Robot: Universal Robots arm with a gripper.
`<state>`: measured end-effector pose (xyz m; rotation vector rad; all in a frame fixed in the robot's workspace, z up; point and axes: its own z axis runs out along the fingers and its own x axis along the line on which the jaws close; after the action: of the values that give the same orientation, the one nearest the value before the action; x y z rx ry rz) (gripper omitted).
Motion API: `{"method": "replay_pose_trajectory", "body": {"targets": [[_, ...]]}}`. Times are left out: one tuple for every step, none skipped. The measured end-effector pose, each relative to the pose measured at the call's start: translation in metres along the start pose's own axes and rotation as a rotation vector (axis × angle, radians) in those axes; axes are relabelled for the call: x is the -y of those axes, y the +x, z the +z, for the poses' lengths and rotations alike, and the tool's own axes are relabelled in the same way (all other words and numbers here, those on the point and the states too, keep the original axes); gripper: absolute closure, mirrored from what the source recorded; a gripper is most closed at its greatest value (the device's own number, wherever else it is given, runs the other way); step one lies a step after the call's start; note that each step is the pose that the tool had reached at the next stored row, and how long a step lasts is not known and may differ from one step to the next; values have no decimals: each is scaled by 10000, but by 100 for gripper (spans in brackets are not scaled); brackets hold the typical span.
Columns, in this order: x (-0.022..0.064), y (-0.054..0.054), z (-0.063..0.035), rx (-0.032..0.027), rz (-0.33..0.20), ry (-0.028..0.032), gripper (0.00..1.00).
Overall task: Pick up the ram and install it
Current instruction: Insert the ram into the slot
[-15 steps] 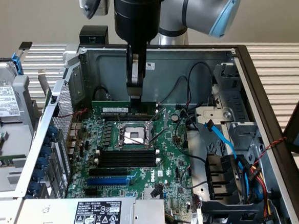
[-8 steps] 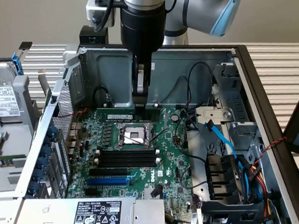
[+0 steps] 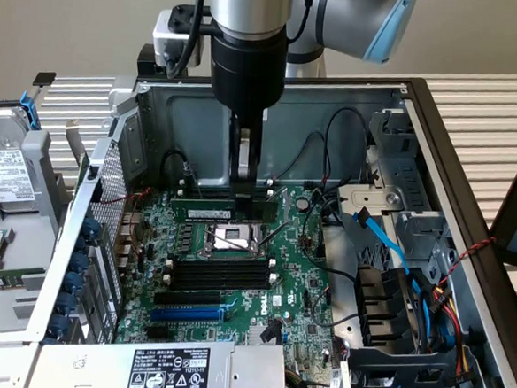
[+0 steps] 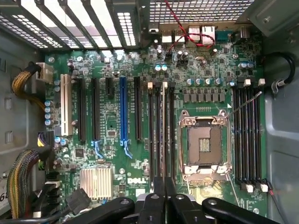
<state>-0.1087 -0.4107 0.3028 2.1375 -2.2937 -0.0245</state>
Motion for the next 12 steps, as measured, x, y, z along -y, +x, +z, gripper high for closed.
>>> {"method": "replay_pose_trajectory", "body": {"targets": [[0,0,17,1,17,0,88],[1,1,36,0,38,0,88],[1,2,54,0,53,0,88],[1,2,72,0,67,0,88],[1,3,90,1,78,0,88],[1,4,108,2,83,1,88],[0,5,127,3,84,1,88],[-3,6,145,2,86,1,88],[-6,7,162,1,86,0,88],[-9,8,182,1,86,0,88],[-13,8,200,1,86,1,88],[-18,9,218,2,87,1,88]]}}
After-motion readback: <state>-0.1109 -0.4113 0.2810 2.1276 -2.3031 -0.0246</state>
